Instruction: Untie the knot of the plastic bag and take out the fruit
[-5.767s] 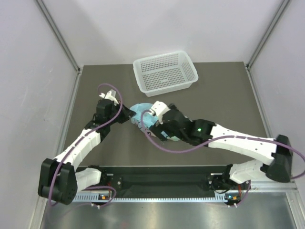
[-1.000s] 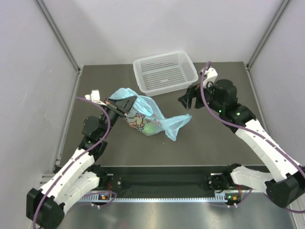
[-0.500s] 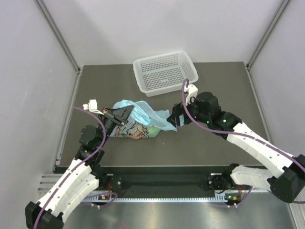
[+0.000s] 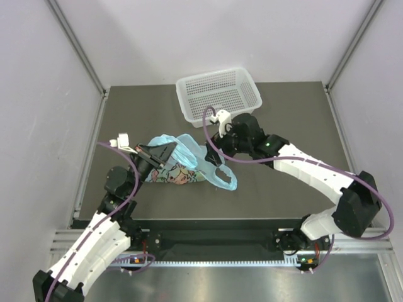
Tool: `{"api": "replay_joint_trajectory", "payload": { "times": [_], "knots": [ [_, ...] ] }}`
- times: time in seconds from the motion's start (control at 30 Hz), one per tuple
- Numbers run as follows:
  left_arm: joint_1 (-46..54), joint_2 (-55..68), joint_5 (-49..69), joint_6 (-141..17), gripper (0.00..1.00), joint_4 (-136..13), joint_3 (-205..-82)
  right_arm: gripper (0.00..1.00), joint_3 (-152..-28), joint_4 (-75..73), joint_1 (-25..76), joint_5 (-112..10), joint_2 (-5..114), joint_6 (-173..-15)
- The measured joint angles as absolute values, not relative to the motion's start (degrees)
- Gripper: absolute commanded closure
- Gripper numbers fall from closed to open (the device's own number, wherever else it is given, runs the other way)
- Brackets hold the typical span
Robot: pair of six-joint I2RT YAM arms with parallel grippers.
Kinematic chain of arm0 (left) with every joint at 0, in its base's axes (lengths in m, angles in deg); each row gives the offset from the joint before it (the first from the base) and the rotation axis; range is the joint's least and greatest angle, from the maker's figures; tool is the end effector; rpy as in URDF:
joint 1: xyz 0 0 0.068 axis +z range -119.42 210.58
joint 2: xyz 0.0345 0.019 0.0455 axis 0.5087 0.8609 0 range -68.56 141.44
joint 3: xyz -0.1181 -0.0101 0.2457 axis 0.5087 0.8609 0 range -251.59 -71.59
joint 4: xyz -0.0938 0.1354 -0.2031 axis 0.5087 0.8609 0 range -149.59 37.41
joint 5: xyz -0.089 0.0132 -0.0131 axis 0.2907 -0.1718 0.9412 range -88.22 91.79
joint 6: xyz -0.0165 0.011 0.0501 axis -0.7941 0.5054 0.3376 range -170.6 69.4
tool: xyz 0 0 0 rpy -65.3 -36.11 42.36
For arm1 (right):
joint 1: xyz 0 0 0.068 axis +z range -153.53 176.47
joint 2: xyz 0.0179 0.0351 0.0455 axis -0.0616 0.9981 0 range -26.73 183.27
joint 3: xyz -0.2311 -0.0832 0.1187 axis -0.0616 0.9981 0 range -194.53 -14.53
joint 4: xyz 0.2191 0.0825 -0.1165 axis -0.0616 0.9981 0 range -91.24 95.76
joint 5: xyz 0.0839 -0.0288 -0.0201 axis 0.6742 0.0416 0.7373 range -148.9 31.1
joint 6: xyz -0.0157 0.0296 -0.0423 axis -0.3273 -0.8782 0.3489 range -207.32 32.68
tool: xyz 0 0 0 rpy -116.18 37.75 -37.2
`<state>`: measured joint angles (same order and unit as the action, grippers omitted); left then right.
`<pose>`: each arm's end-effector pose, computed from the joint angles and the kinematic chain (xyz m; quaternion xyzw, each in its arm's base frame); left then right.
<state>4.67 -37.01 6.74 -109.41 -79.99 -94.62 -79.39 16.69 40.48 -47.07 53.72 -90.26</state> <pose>0.1366 -0.0697 0.2972 -0.1461 0.6133 -0.5428 0.5549 0.2244 0.2270 0.3056 -0.3531 0.8035 0.2707 0.3955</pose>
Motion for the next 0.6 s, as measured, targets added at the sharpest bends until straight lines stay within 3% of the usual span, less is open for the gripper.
{"api": "replay_joint_trajectory", "payload": {
  "times": [0.23, 0.33, 0.4, 0.43, 0.47, 0.5, 0.6],
  "knots": [
    [4.7, -38.4, 6.7, -109.3, 1.0, -78.1, -94.6, 0.15, -82.9, 15.4, 41.9, -43.9, 58.6, -87.4],
    [4.7, -38.6, 6.7, -109.4, 1.0, -77.9, -94.6, 0.25, -85.3, 15.0, 42.8, -42.5, 62.4, -86.9],
    [4.7, -38.5, 6.8, -109.4, 1.0, -77.9, -94.6, 0.52, -86.9, 14.6, 43.2, -42.1, 65.1, -86.6],
    [4.7, -38.5, 6.9, -109.5, 1.0, -77.9, -94.6, 0.79, -87.7, 14.6, 43.3, -42.1, 66.3, -86.6],
    [4.7, -38.5, 7.0, -109.5, 1.0, -77.9, -94.6, 0.93, -88.3, 14.6, 43.4, -42.5, 67.5, -86.4],
    [4.7, -38.4, 7.2, -109.5, 1.0, -78.0, -94.6, 1.0, -88.9, 14.7, 43.4, -43.0, 68.3, -86.9],
    [4.7, -38.4, 7.4, -109.4, 1.0, -77.9, -94.6, 1.0, -91.0, 14.8, 43.3, -45.9, 70.6, -87.2]
  ]
}}
